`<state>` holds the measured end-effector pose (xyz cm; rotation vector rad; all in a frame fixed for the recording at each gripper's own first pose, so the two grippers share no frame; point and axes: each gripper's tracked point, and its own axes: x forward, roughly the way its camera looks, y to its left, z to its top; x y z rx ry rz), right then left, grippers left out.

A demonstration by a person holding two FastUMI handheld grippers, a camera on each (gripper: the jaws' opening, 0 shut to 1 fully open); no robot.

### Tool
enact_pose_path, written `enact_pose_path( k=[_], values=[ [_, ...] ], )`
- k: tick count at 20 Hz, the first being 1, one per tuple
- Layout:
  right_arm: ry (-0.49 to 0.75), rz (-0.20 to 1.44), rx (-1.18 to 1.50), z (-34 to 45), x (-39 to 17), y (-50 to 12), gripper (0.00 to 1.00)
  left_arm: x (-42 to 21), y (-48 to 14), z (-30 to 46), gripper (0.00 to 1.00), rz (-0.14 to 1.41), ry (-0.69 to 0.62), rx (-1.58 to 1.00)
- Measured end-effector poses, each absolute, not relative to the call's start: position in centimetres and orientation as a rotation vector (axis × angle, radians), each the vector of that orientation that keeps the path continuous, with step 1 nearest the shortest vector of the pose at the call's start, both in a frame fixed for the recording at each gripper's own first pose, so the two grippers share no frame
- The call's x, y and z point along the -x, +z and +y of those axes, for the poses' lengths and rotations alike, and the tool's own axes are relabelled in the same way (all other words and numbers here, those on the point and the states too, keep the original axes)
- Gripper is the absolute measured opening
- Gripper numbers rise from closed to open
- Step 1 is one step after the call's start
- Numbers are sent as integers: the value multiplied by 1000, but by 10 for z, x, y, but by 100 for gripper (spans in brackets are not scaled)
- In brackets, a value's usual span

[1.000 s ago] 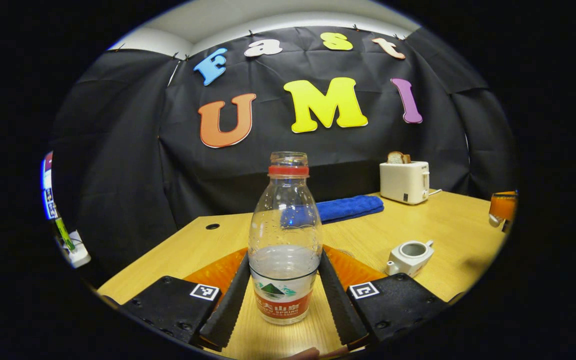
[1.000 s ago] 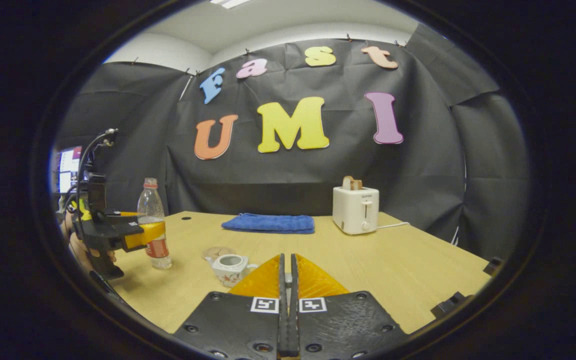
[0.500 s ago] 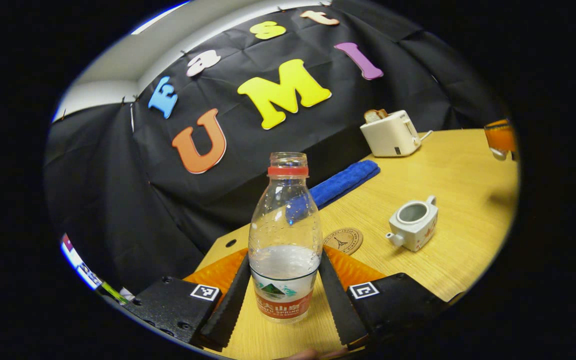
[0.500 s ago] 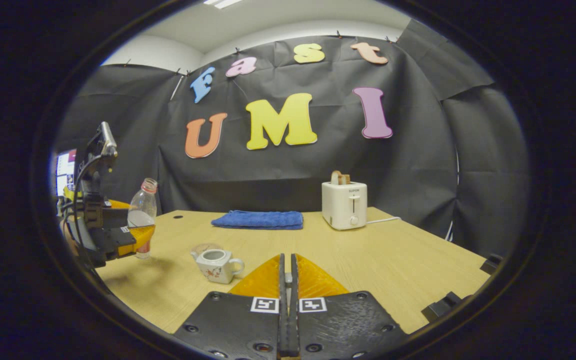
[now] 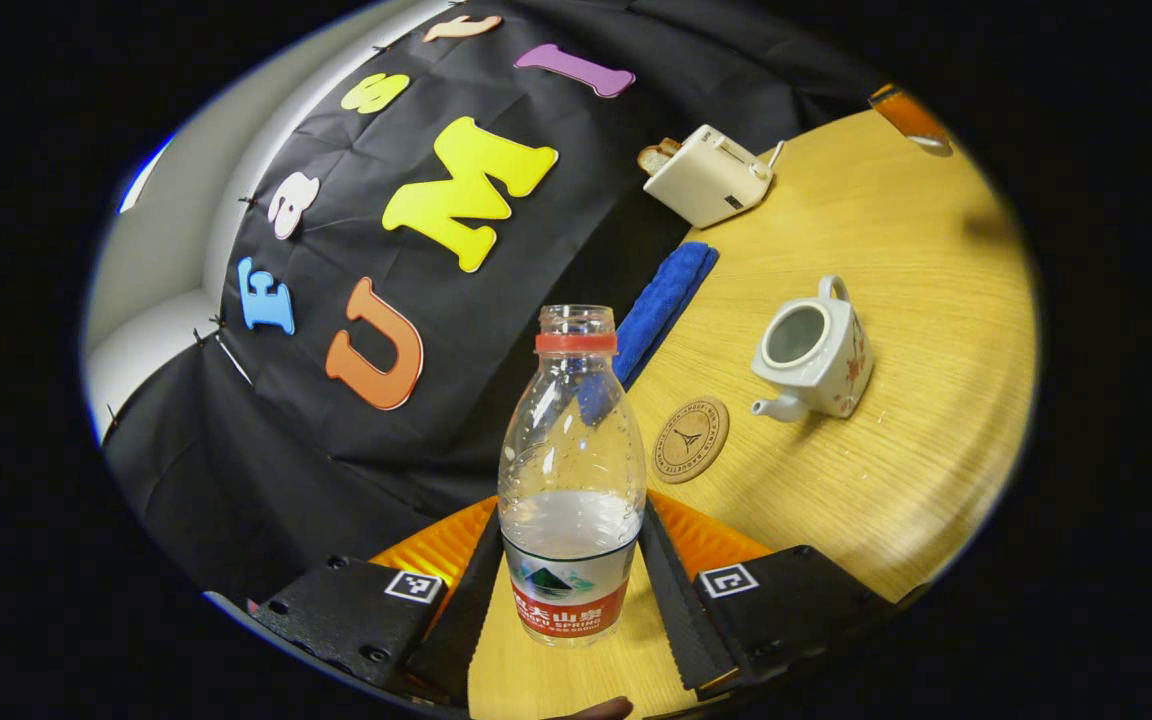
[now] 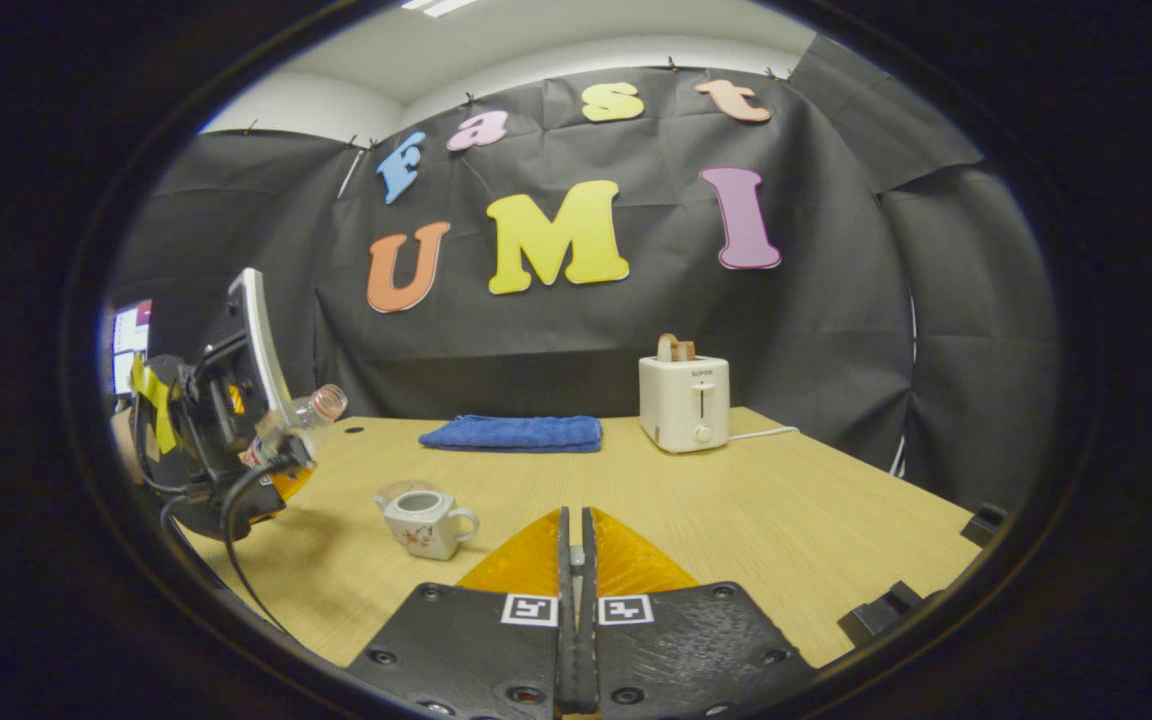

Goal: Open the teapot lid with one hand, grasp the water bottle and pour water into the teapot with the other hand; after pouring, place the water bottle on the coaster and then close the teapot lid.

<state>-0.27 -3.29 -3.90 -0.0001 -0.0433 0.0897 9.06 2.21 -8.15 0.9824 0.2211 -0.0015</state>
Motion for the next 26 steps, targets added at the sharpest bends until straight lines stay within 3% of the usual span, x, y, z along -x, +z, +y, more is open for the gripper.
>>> enact_pose_path(
  k=[11,12,13,14,15,26],
  values=[
    [63,-43,7,-41,0,-42,0,-98,-98,15,77,233,-49,-1413],
    [60,-44,14,-40,0,-43,0,-99,-99,14,82,236,-53,-1456],
    [57,-46,18,-40,0,-43,0,-99,-102,15,77,248,-51,-1484],
    [56,-48,22,-40,0,-42,0,-101,-102,16,81,253,-46,-1505],
    [58,-47,25,-40,0,-43,0,-101,-101,16,77,252,-45,-1525],
    [21,-44,8,-57,-4,-42,0,-108,-74,-8,77,199,-49,-1761]
  ],
)
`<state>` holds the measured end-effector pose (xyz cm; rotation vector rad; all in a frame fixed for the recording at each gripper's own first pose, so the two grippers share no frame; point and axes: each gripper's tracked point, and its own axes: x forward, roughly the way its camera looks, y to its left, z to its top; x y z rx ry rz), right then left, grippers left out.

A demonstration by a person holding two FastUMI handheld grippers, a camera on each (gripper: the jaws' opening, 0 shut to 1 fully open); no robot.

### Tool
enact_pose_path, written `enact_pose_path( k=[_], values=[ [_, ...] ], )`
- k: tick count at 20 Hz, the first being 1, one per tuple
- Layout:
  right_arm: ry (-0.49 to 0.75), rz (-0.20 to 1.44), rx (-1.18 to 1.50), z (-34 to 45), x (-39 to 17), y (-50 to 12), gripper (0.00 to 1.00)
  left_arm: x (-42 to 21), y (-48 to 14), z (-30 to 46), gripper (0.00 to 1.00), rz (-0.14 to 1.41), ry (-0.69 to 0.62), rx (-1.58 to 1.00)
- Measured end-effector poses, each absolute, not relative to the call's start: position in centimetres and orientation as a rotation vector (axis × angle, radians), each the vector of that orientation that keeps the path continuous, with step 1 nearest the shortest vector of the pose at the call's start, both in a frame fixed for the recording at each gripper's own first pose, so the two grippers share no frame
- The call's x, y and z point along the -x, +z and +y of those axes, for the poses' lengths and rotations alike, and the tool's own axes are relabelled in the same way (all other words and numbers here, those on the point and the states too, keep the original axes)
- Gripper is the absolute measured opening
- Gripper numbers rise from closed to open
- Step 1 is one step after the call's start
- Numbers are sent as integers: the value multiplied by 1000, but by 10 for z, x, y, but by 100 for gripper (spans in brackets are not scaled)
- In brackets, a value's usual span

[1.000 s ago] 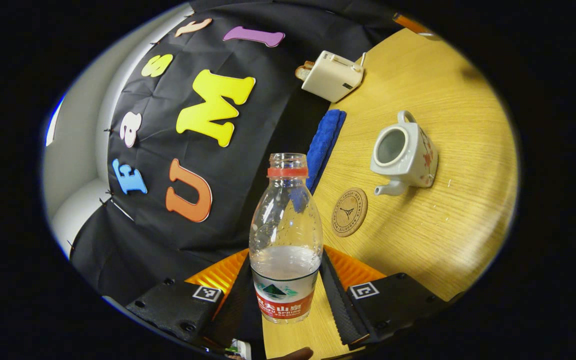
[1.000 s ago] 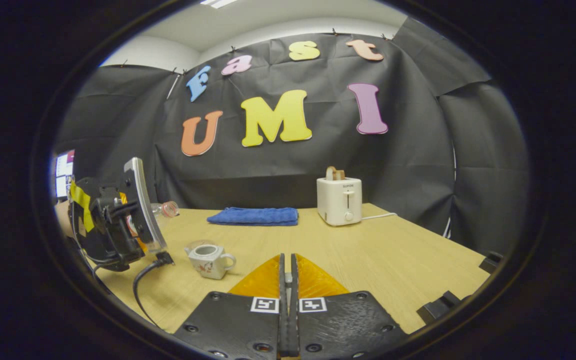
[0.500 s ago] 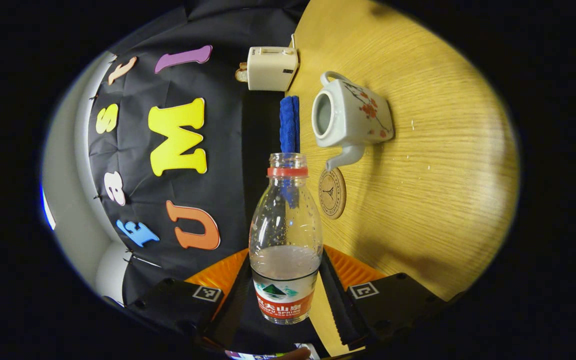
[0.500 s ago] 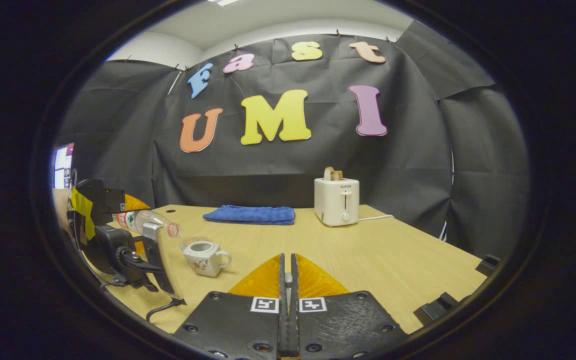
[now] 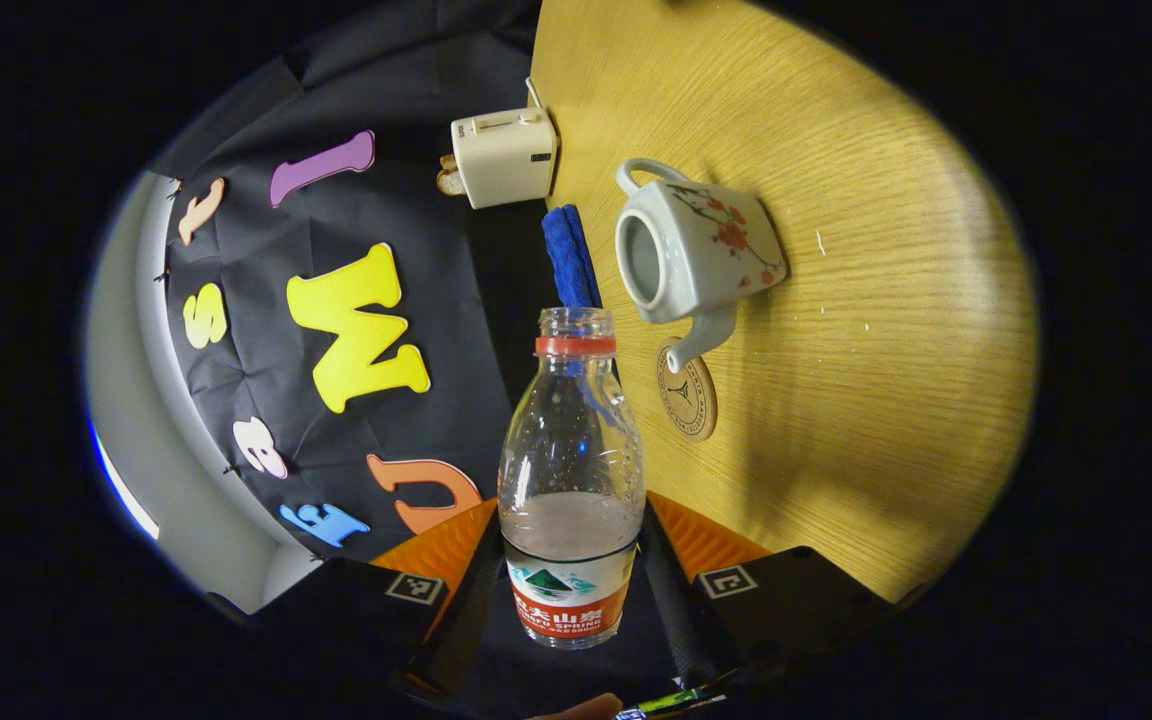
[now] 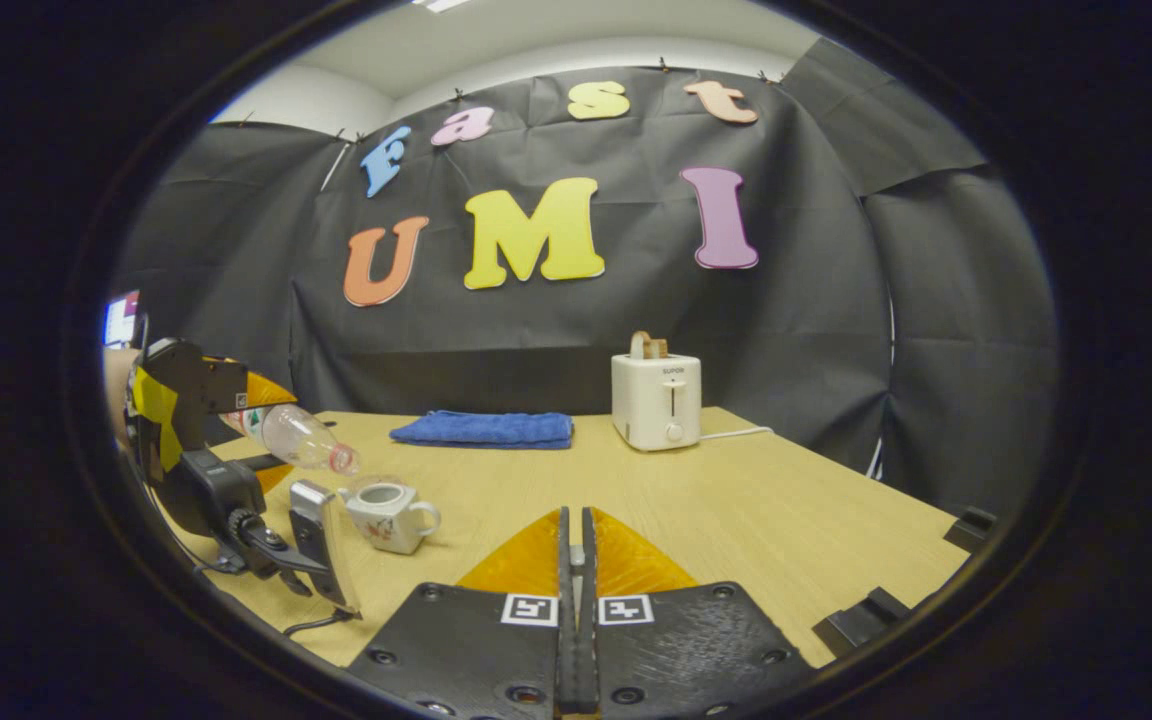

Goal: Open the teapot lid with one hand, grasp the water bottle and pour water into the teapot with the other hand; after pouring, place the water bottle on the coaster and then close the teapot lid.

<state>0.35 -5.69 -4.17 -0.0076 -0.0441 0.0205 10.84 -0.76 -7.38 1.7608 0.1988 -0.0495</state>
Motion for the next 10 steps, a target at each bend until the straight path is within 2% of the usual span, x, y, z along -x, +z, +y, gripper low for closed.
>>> enact_pose_path(
  k=[10],
  values=[
    [22,-42,0,-60,-4,-42,0,-108,-60,-23,77,194,-34,-1887]
  ],
)
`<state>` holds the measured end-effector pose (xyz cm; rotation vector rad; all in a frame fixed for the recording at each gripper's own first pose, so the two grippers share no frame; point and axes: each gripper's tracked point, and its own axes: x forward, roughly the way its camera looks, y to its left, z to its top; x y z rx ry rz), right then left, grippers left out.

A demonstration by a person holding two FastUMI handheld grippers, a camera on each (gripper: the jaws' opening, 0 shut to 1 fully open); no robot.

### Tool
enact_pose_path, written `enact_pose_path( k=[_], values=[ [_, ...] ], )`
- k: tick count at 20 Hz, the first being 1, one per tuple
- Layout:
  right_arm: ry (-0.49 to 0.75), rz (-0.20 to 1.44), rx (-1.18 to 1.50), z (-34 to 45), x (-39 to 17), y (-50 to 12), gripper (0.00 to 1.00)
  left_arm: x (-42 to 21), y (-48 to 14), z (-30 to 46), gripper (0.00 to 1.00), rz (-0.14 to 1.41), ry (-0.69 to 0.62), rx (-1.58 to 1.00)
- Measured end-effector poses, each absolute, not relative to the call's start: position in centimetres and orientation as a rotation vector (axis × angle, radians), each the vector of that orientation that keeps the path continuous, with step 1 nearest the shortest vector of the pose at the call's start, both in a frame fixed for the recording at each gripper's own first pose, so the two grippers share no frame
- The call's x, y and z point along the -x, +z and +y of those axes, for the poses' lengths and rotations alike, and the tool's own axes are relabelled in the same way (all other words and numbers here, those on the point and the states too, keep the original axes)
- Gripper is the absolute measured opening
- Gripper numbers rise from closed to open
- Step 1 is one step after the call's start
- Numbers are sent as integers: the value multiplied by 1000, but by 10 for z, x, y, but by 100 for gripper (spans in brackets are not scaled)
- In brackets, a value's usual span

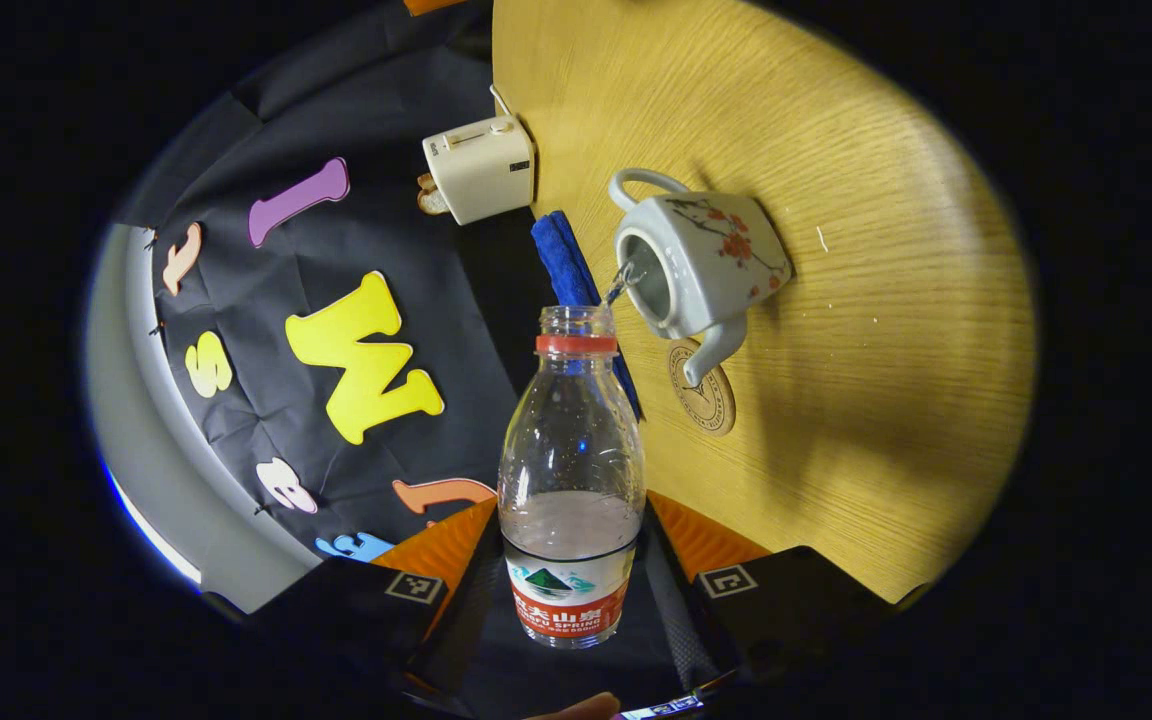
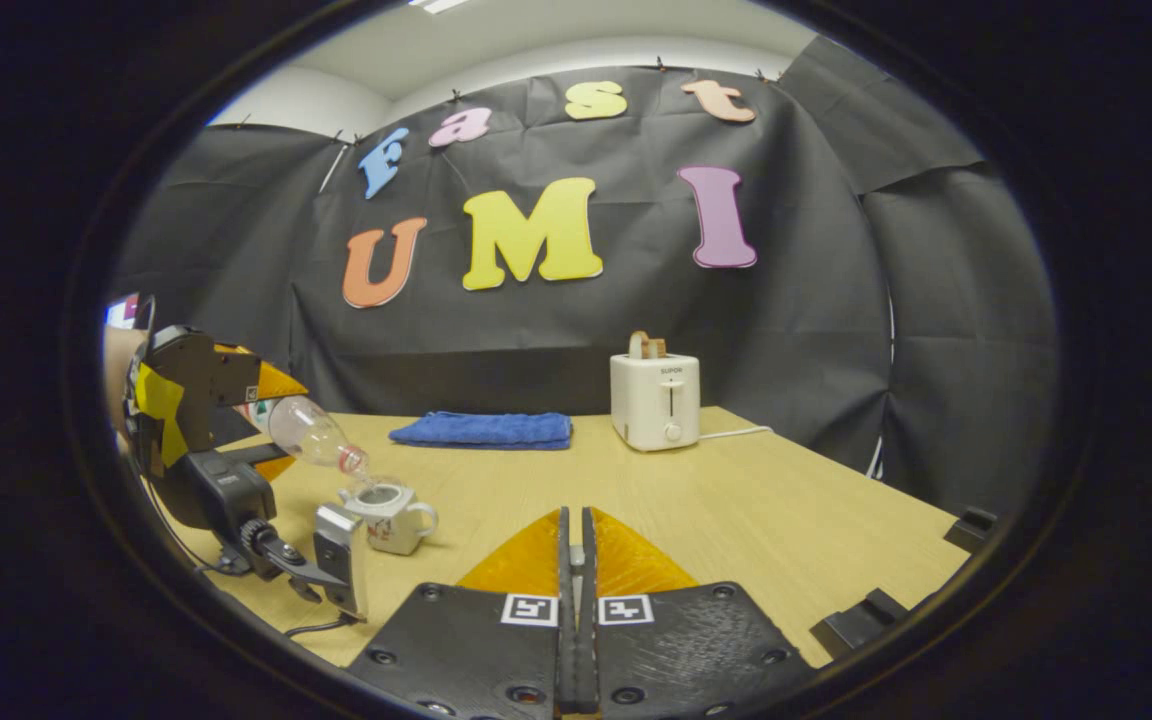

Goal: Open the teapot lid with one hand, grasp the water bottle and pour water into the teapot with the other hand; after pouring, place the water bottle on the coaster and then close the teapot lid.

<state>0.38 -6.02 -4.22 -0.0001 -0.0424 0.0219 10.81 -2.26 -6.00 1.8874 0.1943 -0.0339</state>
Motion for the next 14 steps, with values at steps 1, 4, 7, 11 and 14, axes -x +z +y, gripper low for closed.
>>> enact_pose_path(
  k=[1,4,7,11,14],
  values=[
    [21,-43,-1,-60,-4,-41,0,-108,-59,-24,77,189,-37,-1897],
    [19,-42,-7,-64,-5,-42,0,-107,-60,-21,77,213,-38,-1924],
    [13,-32,-9,-67,-8,-45,0,-107,-52,-26,77,207,-29,-1981],
    [24,-40,-19,-66,-6,-42,0,-104,-49,-30,77,208,-31,-2052],
    [24,-47,-24,-69,-5,-39,0,-104,-47,-34,77,199,-24,-2112]
  ],
)
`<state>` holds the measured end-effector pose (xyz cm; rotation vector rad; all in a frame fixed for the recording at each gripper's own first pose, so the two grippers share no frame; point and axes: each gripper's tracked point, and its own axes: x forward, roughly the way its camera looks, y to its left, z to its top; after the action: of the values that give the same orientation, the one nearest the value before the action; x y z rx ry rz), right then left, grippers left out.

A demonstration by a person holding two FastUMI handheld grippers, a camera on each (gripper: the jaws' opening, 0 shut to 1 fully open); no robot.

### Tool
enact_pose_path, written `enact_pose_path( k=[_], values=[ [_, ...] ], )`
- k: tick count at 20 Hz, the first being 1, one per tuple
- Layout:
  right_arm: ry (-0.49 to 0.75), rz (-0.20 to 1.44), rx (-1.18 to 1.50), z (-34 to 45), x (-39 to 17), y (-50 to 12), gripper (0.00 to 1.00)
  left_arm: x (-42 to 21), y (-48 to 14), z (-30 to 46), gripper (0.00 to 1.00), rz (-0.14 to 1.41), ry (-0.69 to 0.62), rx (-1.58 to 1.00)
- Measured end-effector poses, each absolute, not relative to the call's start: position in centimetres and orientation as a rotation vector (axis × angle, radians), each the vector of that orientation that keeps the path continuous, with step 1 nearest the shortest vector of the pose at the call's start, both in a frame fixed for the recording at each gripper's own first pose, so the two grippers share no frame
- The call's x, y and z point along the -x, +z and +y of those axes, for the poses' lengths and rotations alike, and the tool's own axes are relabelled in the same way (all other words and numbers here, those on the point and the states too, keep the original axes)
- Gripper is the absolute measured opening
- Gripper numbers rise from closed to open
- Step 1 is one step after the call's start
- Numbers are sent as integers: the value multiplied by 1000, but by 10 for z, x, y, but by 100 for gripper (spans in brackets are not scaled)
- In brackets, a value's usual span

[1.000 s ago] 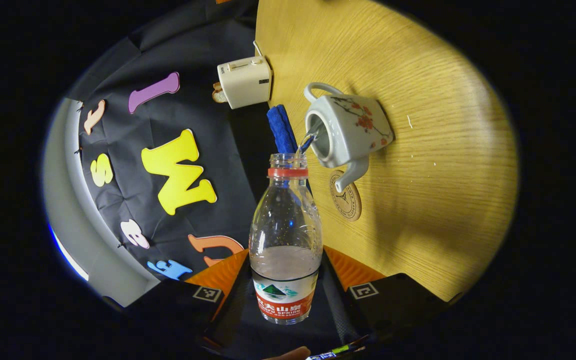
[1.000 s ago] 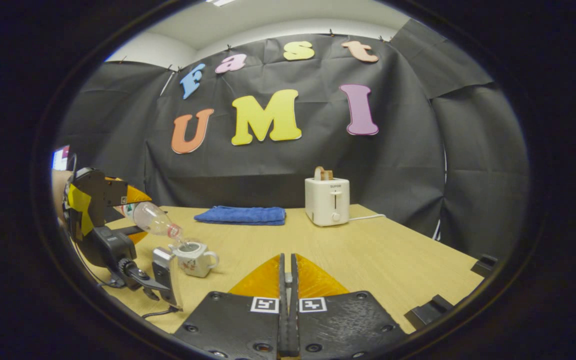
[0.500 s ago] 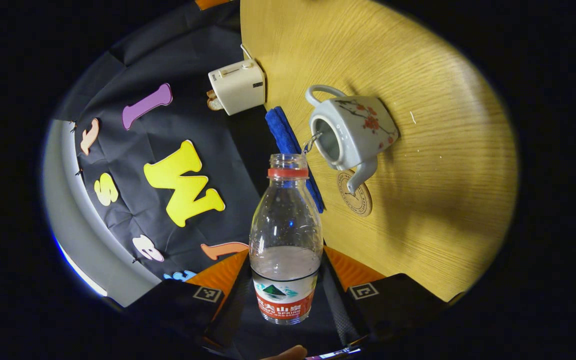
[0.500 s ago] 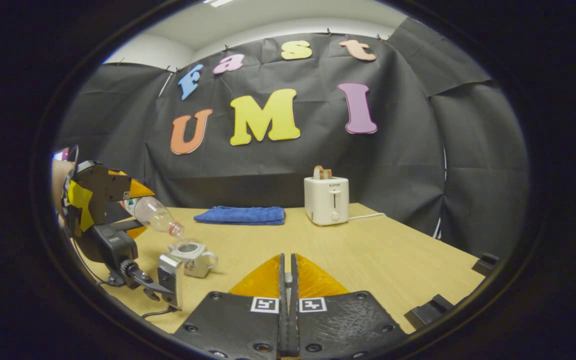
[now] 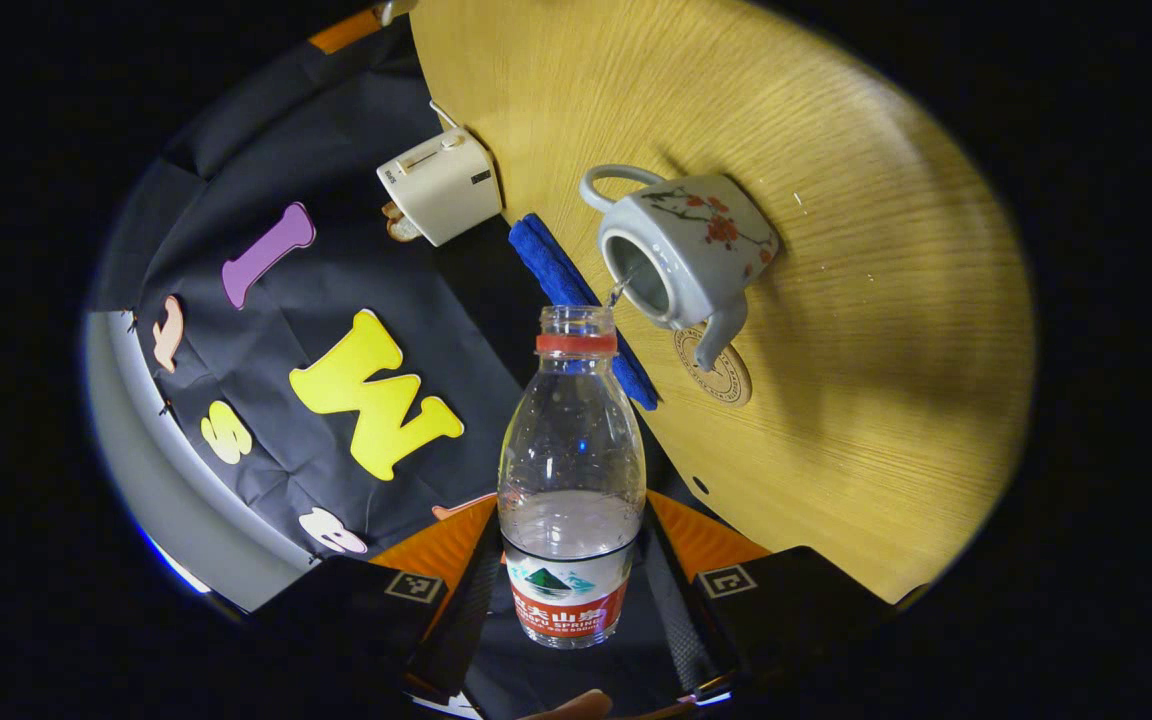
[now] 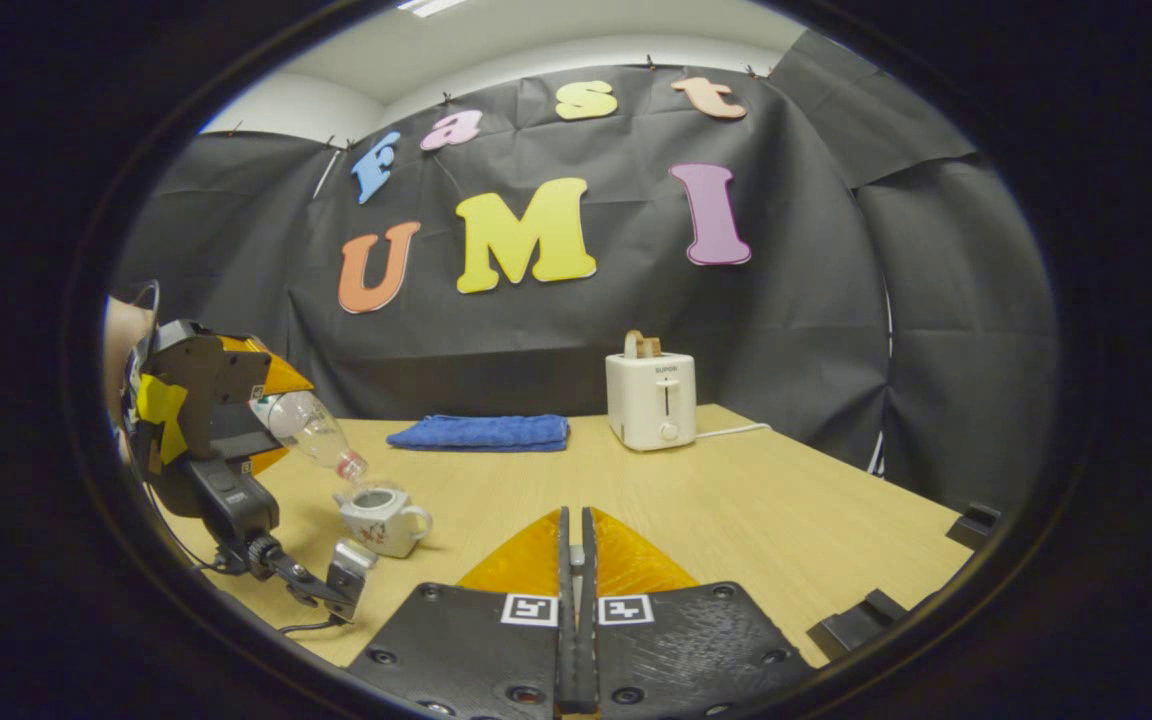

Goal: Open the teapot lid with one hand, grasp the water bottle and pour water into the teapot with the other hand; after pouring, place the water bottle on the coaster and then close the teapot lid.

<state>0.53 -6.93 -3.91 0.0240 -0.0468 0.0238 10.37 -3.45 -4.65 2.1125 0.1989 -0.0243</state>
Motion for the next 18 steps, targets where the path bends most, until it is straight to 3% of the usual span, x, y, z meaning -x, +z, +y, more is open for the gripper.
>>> enact_pose_path(
  k=[13,18],
  values=[
    [30,-56,-44,-74,-5,-34,0,-95,-33,-45,77,194,-20,-2204],
    [22,-45,-47,-79,-9,-38,0,-95,-36,-48,77,166,-42,-2109]
  ],
)
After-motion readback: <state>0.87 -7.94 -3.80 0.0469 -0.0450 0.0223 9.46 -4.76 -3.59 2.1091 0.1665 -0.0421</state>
